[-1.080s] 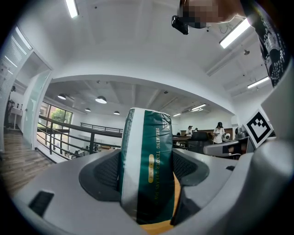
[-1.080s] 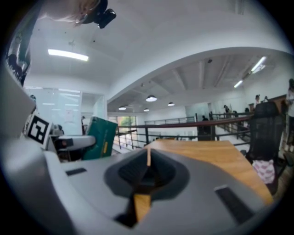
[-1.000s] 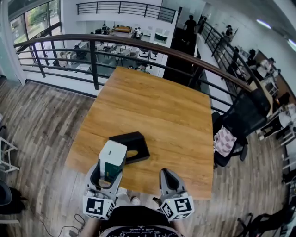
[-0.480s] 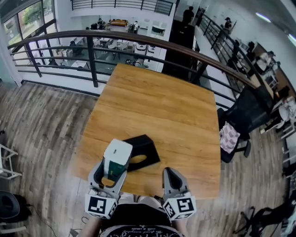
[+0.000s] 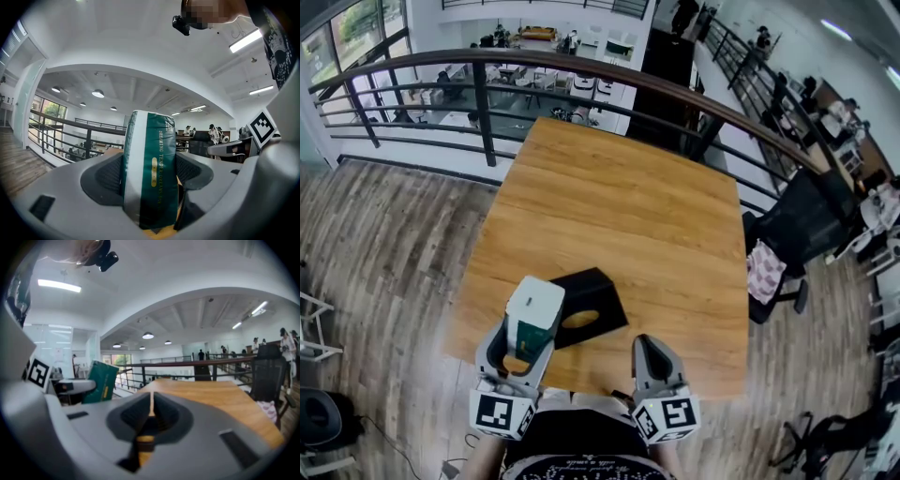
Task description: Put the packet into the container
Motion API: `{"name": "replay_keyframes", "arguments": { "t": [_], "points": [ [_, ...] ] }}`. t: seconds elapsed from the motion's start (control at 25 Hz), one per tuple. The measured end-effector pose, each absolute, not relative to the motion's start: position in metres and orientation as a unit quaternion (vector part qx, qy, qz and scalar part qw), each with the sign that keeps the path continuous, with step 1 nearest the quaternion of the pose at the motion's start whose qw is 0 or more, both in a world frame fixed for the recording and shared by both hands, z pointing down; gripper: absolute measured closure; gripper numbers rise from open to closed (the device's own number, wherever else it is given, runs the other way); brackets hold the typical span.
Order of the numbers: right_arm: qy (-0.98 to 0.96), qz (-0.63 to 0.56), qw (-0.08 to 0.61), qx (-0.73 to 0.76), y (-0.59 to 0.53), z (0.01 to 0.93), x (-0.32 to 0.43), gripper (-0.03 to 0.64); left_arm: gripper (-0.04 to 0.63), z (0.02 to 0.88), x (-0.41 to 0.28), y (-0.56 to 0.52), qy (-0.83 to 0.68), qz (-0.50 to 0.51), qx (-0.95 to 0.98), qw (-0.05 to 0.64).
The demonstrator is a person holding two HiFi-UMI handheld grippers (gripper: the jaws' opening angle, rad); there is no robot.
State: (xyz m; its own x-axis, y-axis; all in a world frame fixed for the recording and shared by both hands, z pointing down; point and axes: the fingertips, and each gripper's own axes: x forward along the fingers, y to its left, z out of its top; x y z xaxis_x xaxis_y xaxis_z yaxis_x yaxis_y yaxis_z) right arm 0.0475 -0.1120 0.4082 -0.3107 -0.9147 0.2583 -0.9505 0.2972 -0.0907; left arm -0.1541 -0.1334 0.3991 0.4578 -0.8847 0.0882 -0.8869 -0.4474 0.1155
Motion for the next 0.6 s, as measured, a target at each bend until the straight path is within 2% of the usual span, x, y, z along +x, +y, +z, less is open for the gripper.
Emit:
{"name": "replay_keyframes", "arguments": {
  "t": [0.6],
  "points": [
    [-0.815, 0.108, 0.083, 0.564, -0.139, 0.404, 0.081, 0.577, 0.238, 0.395, -0.129, -0.154, -0.548, 0.003, 0.833, 0.077]
  ]
}}
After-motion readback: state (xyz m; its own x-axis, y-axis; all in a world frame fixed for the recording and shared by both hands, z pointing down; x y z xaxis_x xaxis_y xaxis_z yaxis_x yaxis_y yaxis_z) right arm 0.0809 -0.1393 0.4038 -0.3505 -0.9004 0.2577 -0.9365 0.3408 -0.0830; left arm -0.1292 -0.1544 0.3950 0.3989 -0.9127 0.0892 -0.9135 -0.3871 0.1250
